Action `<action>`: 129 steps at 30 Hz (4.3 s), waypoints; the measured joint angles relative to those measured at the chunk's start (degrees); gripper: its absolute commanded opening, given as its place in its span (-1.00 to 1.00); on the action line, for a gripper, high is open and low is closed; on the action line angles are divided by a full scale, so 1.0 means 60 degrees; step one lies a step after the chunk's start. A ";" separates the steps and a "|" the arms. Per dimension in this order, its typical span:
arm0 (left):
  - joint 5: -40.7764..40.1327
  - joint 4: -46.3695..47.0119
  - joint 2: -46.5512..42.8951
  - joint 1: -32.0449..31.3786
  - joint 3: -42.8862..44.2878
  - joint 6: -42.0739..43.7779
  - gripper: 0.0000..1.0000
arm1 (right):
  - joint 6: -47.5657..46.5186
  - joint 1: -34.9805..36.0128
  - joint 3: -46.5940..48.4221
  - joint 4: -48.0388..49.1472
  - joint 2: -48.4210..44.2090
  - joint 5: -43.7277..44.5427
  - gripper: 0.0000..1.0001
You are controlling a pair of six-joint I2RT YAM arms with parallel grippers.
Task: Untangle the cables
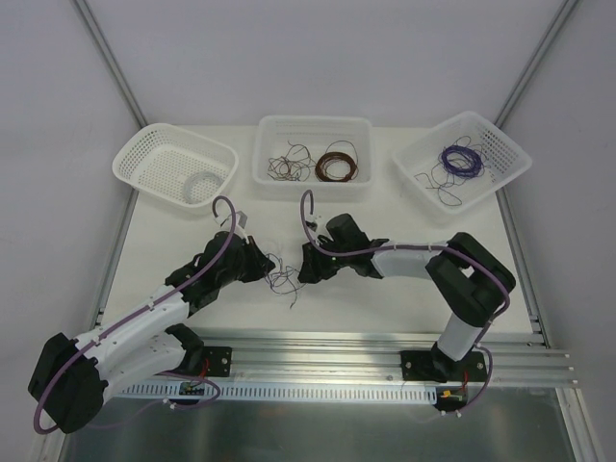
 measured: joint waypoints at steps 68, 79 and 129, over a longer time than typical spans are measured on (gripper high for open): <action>0.2838 -0.1821 0.0080 0.1494 0.0637 0.0335 0.76 | -0.1960 -0.2142 0.1140 -0.6306 -0.3730 0.1603 -0.04; 0.2918 -0.2361 -0.0029 0.1494 0.1366 0.0474 0.71 | -0.1778 -0.1137 0.1362 -0.5118 -0.0474 0.2036 -0.43; 0.6779 -0.2182 0.2058 0.1096 0.5366 0.3767 0.57 | -0.4583 -0.0415 0.3606 -0.8349 -0.5650 -0.0284 -0.98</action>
